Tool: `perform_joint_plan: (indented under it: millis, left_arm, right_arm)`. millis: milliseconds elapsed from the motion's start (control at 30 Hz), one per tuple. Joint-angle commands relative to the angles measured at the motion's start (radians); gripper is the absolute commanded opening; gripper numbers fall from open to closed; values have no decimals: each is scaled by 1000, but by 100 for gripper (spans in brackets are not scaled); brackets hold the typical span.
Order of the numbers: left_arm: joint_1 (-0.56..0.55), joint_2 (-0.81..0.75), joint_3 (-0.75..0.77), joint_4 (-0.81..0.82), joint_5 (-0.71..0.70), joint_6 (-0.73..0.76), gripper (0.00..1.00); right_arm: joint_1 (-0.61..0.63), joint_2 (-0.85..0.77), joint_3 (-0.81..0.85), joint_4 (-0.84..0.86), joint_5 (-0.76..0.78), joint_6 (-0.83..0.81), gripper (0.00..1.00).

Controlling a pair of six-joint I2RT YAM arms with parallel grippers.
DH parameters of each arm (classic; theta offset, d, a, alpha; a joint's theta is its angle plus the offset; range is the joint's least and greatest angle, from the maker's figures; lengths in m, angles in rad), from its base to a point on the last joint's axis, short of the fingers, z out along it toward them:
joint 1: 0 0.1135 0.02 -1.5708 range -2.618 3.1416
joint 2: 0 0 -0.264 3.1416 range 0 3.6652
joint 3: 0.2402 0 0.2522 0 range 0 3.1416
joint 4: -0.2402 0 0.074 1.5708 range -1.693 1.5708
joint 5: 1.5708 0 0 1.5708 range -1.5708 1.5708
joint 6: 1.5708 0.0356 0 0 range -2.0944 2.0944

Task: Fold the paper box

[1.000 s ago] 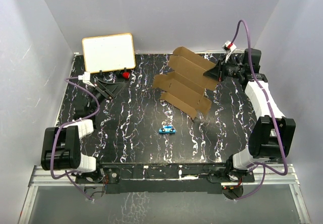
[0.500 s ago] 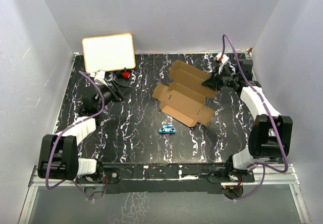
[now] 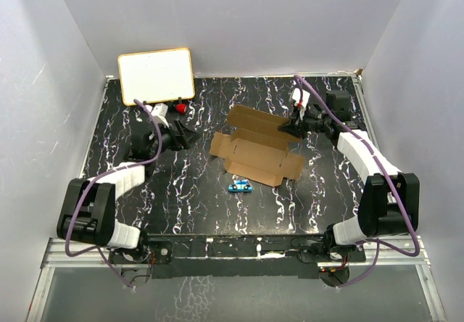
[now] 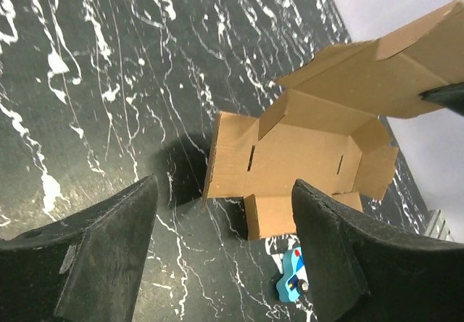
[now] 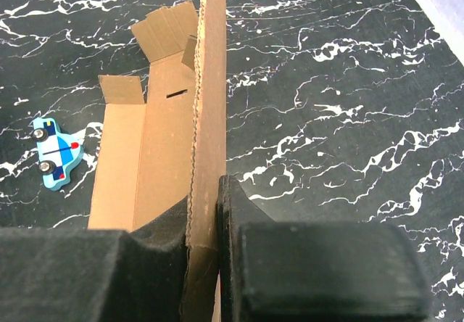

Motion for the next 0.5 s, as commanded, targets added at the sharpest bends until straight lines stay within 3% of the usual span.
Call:
perform_joint_plan:
  millis: [0,267,467]
  left_arm:
    - [-46,48,59,-55,-22,59,73]
    - [-130,146,172,-231,-119,131,75]
    - [-161,249,235,-272,-161,156,74]
  right_arm:
    - [2,-34,-1,39,-76,-93,8]
    - [3,-33,-6,49,-127,-66,8]
    - [2,-31,-11,67,-160,-35,8]
